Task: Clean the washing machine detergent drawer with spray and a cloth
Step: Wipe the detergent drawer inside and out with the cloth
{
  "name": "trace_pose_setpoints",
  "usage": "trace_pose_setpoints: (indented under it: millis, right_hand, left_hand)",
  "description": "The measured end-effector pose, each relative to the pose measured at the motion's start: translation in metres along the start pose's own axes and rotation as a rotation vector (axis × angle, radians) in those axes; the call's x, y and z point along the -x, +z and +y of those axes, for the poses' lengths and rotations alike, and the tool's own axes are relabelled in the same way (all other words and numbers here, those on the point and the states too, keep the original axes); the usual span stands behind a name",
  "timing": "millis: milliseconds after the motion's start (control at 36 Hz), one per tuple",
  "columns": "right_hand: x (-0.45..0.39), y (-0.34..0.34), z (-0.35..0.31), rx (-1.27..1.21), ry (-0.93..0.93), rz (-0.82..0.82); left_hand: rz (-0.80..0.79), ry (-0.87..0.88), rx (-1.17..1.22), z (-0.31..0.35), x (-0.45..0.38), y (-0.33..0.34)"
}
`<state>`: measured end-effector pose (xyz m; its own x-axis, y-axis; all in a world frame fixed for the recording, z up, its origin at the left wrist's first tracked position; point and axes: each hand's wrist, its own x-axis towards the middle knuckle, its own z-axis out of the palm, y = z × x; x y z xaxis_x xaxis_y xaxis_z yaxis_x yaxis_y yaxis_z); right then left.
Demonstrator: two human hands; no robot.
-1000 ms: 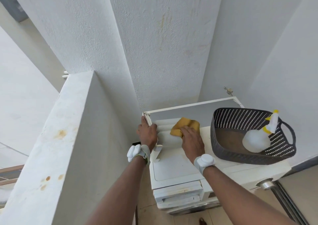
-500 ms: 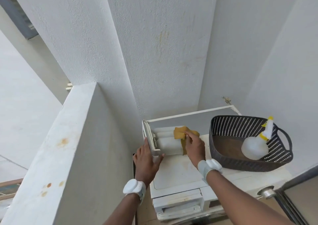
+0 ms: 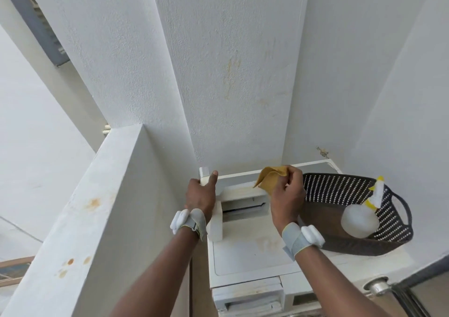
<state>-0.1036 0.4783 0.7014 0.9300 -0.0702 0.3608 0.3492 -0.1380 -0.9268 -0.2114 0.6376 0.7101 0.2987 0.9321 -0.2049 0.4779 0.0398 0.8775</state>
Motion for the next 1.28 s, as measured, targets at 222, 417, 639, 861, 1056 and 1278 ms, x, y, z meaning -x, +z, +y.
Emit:
trace_pose_setpoints:
  millis: [222,417,639,861,1056,1278]
  right_hand:
    - [0.014,0.006,0.03,0.325,-0.261,-0.336]
    - [0.061,0.026,0.038,0.643,-0.446,-0.733]
    - [0.036,0.013,0.038,0.668,-0.602,-0.827]
    - [0.02,0.015,0.035,0.771,-0.38,-0.695]
    - [0.064,0.045,-0.001,0.471,-0.455,-0.952]
    - [0.016,0.001,0.023,0.523,-0.413,-0.754]
  left_hand:
    - [0.108,0.013,0.098,-0.015,0.01,0.01]
    - [0.123,0.0,0.072,-0.013,0.008,0.013]
    - [0.132,-0.015,0.08,-0.012,0.001,0.016]
    - [0.134,-0.023,0.07,-0.008,-0.002,0.016]
    - [0.121,-0.023,0.063,-0.009,-0.003,0.014]
    - [0.115,-0.015,0.083,-0.008,-0.001,0.016]
